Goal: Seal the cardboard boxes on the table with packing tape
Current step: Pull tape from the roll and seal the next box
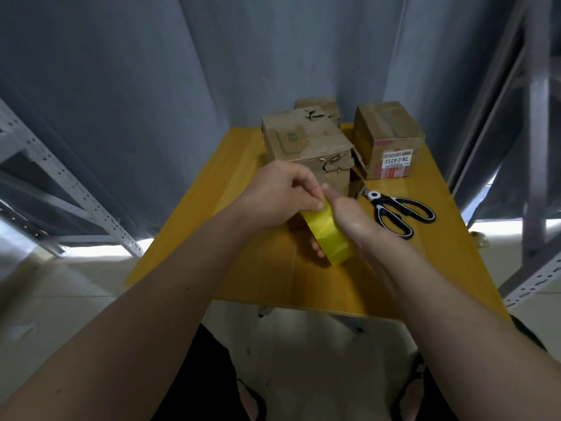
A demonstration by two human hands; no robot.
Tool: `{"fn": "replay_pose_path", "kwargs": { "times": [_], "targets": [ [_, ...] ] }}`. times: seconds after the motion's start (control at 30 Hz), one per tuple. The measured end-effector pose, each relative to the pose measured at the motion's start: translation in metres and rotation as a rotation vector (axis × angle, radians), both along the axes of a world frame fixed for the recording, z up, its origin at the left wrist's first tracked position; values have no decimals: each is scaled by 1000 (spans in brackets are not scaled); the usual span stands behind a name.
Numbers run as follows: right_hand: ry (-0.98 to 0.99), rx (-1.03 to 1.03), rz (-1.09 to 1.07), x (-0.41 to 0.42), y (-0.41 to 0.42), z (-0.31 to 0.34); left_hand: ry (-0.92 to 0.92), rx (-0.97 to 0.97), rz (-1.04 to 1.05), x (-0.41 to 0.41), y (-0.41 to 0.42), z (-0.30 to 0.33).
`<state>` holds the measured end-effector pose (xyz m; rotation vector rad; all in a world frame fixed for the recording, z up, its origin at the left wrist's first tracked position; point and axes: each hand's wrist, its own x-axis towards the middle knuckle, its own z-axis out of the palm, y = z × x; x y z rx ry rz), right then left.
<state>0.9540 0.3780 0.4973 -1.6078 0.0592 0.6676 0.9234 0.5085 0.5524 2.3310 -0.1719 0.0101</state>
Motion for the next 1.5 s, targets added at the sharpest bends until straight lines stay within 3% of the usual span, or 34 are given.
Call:
{"fn": "replay_pose_path", "kwargs": {
  "times": [0.37, 0.53, 0.67, 0.83, 1.07, 1.2, 1.37, 1.5],
  "targets": [
    [28, 35, -33, -11, -15, 3, 69, 8, -26, -1, -9, 6],
    [13, 110, 75, -18, -26, 4, 80, -63, -11, -3, -9, 10],
    [-120, 255, 240, -22, -43, 7, 65, -154, 41, -4, -10, 24],
    [-330, 275, 294, -35, -58, 20, -6, -323, 201, -2, -13, 40],
    [-472, 78, 212, -47, -50, 32, -128, -281, 277, 7, -9, 41],
    [-560, 105, 68, -42, -43, 48, -176, -277, 271, 27, -7, 50],
    [-585, 296, -34, -34, -46, 57, -196, -368, 235, 47, -14, 65],
    [-611, 180, -24, -26, -51, 63, -156, -473, 295, 55, -18, 70]
  ]
}}
